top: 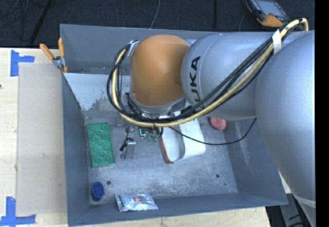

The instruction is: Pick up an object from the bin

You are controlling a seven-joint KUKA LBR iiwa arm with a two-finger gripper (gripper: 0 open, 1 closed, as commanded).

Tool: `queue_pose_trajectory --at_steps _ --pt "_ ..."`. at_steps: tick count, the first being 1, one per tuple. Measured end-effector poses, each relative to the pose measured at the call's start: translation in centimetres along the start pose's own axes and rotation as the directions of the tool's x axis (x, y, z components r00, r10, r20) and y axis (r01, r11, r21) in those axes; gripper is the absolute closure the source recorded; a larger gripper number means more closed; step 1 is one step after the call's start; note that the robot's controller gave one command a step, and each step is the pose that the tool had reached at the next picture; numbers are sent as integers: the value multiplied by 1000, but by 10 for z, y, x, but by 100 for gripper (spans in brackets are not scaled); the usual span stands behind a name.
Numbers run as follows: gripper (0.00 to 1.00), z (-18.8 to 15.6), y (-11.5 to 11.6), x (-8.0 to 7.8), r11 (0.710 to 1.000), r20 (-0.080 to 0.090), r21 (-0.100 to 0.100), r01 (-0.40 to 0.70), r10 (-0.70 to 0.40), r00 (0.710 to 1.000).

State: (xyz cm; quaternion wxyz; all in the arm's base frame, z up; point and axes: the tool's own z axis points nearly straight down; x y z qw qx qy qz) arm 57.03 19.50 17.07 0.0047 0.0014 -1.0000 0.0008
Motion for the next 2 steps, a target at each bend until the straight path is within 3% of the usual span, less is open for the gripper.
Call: queue_pose_trajectory --at_steps 1,2 --pt "0 104 21 -10 984 3 -1 -176 176 984" --pt "100 98 21 -13 984 8 -6 -179 179 984"
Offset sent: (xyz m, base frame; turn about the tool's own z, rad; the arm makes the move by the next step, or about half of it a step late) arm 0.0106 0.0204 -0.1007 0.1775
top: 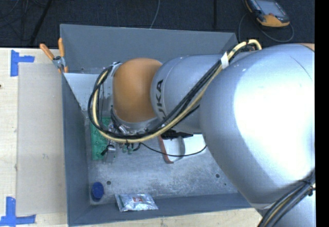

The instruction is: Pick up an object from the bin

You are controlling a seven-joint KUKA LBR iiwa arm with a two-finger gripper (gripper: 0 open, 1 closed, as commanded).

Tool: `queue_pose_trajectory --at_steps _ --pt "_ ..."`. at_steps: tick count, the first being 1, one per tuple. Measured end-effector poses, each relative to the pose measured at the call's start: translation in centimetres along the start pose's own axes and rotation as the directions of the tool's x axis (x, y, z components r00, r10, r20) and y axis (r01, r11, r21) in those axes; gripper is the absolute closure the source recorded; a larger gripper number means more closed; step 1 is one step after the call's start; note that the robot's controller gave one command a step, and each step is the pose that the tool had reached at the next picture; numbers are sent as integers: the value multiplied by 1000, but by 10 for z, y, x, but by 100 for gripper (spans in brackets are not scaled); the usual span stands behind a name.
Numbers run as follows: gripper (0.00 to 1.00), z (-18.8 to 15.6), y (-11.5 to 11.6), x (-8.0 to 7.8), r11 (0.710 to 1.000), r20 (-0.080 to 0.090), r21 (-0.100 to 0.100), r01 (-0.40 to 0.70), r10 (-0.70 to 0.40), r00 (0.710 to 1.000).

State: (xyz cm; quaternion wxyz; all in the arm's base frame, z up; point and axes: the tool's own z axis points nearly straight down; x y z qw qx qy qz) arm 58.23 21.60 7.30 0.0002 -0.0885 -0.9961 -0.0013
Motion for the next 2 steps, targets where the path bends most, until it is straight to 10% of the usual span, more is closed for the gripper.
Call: queue_pose_trajectory --at_steps 2 --pt "100 -183 16 28 1000 7 -2 -24 24 1000"
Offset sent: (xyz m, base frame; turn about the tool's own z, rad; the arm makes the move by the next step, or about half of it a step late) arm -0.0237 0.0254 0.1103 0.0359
